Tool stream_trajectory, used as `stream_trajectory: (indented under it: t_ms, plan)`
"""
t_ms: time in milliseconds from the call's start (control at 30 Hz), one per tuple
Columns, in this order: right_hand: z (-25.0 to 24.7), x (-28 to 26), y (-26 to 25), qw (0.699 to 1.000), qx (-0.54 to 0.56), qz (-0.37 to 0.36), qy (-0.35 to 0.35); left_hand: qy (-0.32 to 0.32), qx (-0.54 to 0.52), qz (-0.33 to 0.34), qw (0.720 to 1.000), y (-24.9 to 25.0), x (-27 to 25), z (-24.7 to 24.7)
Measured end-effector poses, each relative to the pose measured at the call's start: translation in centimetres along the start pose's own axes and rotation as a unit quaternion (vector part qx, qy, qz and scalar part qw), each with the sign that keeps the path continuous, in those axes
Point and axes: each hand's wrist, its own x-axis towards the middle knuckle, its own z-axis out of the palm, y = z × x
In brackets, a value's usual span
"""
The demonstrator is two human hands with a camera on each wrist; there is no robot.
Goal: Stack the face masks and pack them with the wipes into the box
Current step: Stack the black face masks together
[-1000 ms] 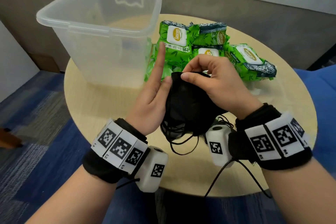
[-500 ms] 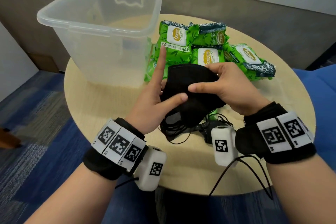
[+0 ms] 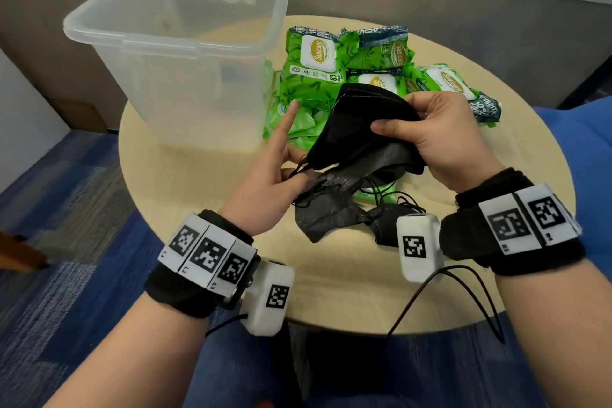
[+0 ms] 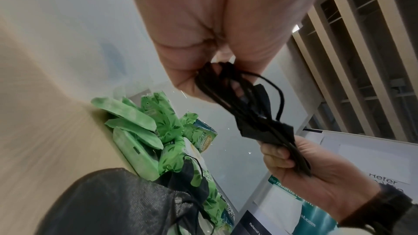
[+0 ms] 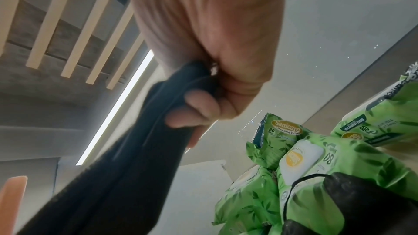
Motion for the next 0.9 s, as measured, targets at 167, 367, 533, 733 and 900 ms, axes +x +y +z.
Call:
stream_trajectory:
  t_ms: [167,367,533,733,900]
  plan:
    - [0.8,0.0,0.5,0.996,-0.068,0.003,-0.052,0.01,0.004,0.002,1.0,0.0,-0.3,-0.8]
    - [2.9,0.8,0.0,0.98,-0.111,-0.006,-0.165,0.014,-0.083,0.069,0.994,0.3,-0.3,-0.5]
    - [3.9,2.1,0.9,0.975,-0.074,0.02,-0.208,0.067,-0.127,0.086,0.986,0.1,-0.6,-0.9]
    - [4.8,3.0,1.6,0.988,-0.111,0.048,-0.091,0.075,-0.042,0.015,0.996,-0.1,-0.4,-1.9]
    - [5.8,1.9,3.6,0.868,-0.466,0.076,-0.15,0.18,-0.07,-0.061,0.979,-0.7,0.1,-3.4]
